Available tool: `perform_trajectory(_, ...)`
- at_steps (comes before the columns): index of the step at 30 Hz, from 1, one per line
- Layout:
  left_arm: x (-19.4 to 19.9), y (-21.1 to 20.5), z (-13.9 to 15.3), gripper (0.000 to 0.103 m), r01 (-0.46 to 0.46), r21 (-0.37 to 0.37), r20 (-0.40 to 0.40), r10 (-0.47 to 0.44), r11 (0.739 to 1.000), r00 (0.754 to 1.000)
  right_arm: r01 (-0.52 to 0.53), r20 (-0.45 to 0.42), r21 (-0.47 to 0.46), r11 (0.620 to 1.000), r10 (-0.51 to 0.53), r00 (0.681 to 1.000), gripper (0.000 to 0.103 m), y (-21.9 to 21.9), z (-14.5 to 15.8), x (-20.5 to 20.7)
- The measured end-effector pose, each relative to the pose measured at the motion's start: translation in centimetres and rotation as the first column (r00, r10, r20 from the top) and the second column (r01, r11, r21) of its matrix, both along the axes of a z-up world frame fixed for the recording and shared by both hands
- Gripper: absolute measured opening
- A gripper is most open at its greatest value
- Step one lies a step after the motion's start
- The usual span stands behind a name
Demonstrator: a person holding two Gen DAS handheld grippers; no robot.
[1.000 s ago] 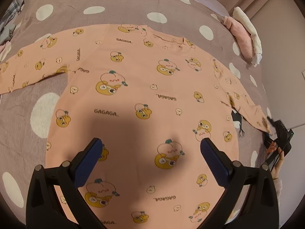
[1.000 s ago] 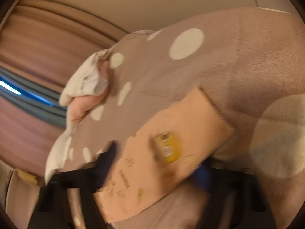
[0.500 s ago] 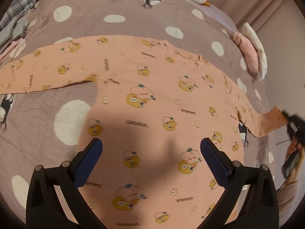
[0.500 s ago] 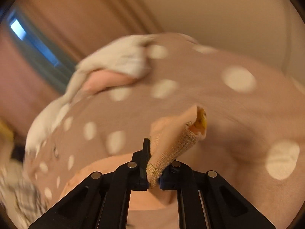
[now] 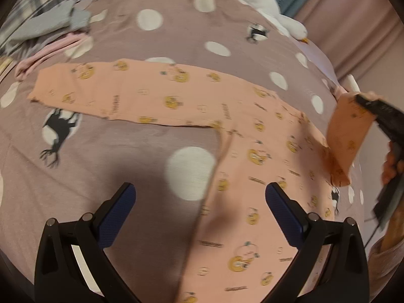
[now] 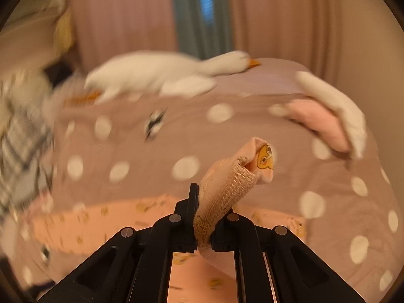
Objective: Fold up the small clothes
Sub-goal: 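Fold the held sleeve across the shirt body with the right gripper, release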
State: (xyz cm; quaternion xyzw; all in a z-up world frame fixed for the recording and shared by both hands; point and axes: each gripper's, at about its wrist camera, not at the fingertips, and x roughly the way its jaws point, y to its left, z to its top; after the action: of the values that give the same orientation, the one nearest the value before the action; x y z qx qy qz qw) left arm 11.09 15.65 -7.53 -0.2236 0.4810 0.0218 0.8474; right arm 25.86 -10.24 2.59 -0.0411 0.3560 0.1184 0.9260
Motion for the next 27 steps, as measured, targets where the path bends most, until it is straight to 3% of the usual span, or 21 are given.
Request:
perform_trajectory(5,-0.1,2.2,-0.5,0.102,-0.049,0.001,-0.011,0.049,0.999,0.999,-0.129,-0.053,-0.142,0.981,0.123,0.991,0.009,8.3,-5.2,-1.4)
perform_trajectory(8,0.4,3.1,-0.8,0.102,-0.068,0.001,-0.013,0.068,0.998,0.998,-0.206,-0.101,-0.247,0.947,0.186,0.977,0.012,11.9,-9.0,-2.4)
perform_trajectory(9,0.6,3.2,-0.9,0.102,-0.071,-0.003,-0.016,0.071,0.997,0.997,-0.229,-0.127,-0.272,0.935,0.201,0.971,0.018,12.5,-9.7,-2.6)
perform_trajectory(11,1.1,3.4,-0.9,0.102,-0.072,-0.017,-0.015,0.071,0.997,0.997,-0.284,-0.171,-0.327,0.901,0.239,0.956,0.05,13.5,-11.2,-3.4)
perform_trajectory(13,1.8,3.4,-0.8,0.102,-0.072,-0.041,-0.01,0.071,0.997,0.997,-0.338,-0.158,-0.319,0.885,0.302,0.94,0.051,13.1,-10.9,-4.6)
perform_trajectory(16,3.2,3.2,-0.1,0.102,-0.072,-0.097,0.02,0.075,0.993,0.997,-0.427,-0.144,-0.207,0.88,0.404,0.903,0.052,10.9,-8.8,-6.5)
perform_trajectory(18,4.3,2.4,0.4,0.102,-0.05,-0.127,0.038,0.055,0.991,0.998,-0.447,-0.109,-0.068,0.892,0.438,0.892,0.062,7.6,-6.9,-7.4)
perform_trajectory(19,4.9,1.9,0.6,0.102,-0.033,-0.138,0.043,0.039,0.99,0.998,-0.422,-0.083,-0.005,0.907,0.42,0.904,0.07,5.3,-6.0,-7.6)
perform_trajectory(20,5.8,0.9,0.9,0.102,0.002,-0.153,0.053,0.006,0.988,0.999,-0.39,-0.064,0.039,0.92,0.392,0.918,0.071,3.5,-5.9,-7.8)
perform_trajectory(23,7.6,-1.7,1.4,0.102,0.084,-0.165,0.077,-0.072,0.983,0.994,-0.274,-0.071,0.107,0.956,0.282,0.957,0.071,-1.2,-6.2,-6.9)
perform_trajectory(27,9.9,-5.6,1.5,0.099,0.228,-0.247,0.135,-0.2,0.942,0.971,-0.107,-0.143,0.184,0.977,0.135,0.98,0.065,-6.7,-7.9,-5.2)
